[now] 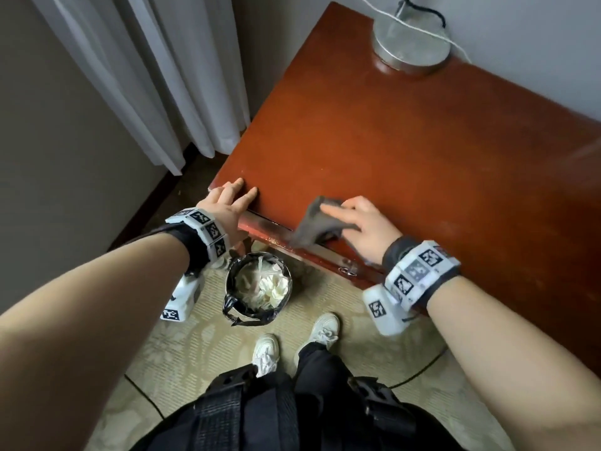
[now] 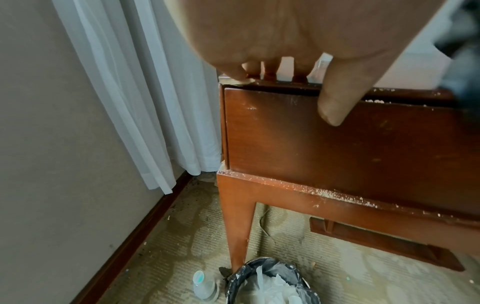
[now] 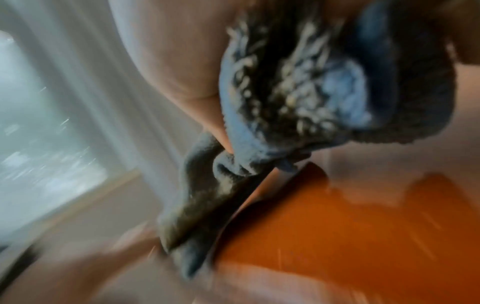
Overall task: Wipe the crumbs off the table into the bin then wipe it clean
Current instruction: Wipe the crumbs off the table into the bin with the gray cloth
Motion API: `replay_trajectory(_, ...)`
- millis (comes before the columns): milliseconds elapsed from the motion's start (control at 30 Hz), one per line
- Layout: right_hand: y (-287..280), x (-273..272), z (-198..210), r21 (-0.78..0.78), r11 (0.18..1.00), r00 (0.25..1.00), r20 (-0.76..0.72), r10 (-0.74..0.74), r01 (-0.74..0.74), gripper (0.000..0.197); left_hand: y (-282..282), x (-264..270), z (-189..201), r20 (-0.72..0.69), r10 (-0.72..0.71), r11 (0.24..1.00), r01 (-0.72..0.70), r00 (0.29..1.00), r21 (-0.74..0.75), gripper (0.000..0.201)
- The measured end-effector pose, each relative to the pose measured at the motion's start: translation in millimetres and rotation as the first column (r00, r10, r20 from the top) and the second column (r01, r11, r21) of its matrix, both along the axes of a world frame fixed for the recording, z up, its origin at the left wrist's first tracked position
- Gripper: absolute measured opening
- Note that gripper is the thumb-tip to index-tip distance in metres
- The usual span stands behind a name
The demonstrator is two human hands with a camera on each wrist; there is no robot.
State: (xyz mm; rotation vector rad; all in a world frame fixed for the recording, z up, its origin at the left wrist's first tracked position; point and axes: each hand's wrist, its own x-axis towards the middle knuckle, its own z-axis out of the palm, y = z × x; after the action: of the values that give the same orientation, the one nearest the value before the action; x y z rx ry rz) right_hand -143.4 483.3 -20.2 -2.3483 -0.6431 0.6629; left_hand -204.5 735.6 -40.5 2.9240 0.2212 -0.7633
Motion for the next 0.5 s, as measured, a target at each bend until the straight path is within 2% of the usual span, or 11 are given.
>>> replay_trajectory(67,3.4,38.5,8.5,0.043,0.960,0.956,0.084,-0.281,0.278,0.053,1.5,-1.0,-5.3,-0.018,-0.020,1.000,0.020,1.000,0.021,0.087)
replay_trajectory(133,8.1,72.3,6.3,-0.035,0.844,0.837,0.160,-0.523,0.535,0.053,3.4,-1.9,-9.0,-0.057,-0.051,0.998,0.053,0.997,0.031,0.087)
replay_trajectory(167,12.1,85.9,3.1,-0.132,0.792,0.800,0.182,-0.571,0.596,0.055,4.0,-1.9,-9.4,-0.077,-0.066,0.997,0.069,0.995,0.034,0.087)
replay_trajectory(200,19.2,93.5,-0.2,-0.248,0.764,0.803,0.192,-0.564,0.595,0.058,4.6,-1.8,-9.4,-0.095,-0.079,0.996,0.083,0.992,0.039,0.087)
replay_trajectory(267,36.6,92.2,-7.0,-0.437,0.779,0.892,0.205,-0.402,0.451,0.063,5.1,-0.6,-7.4,-0.122,-0.095,0.994,0.100,0.988,0.041,0.087)
replay_trajectory(333,53.6,71.2,-11.4,-0.475,0.855,0.969,0.221,-0.111,0.207,0.066,6.5,0.2,-6.2,-0.139,-0.098,0.994,0.103,0.985,0.025,0.086)
replay_trajectory(367,60.4,55.5,-11.7,-0.434,0.899,0.983,0.184,0.027,0.056,0.065,7.9,-0.2,-6.4,-0.138,-0.098,0.995,0.102,0.986,0.019,0.086)
replay_trajectory(433,68.2,24.6,-9.8,-0.283,0.927,0.962,0.046,0.270,-0.247,0.056,12.2,-2.4,-8.3,-0.108,-0.079,0.997,0.081,0.991,0.011,0.086)
replay_trajectory(500,68.3,11.0,-1.0,-0.193,0.857,0.878,-0.075,0.473,-0.478,0.054,15.7,-8.0,-9.4,-0.065,0.009,1.000,-0.010,0.998,-0.012,0.087)
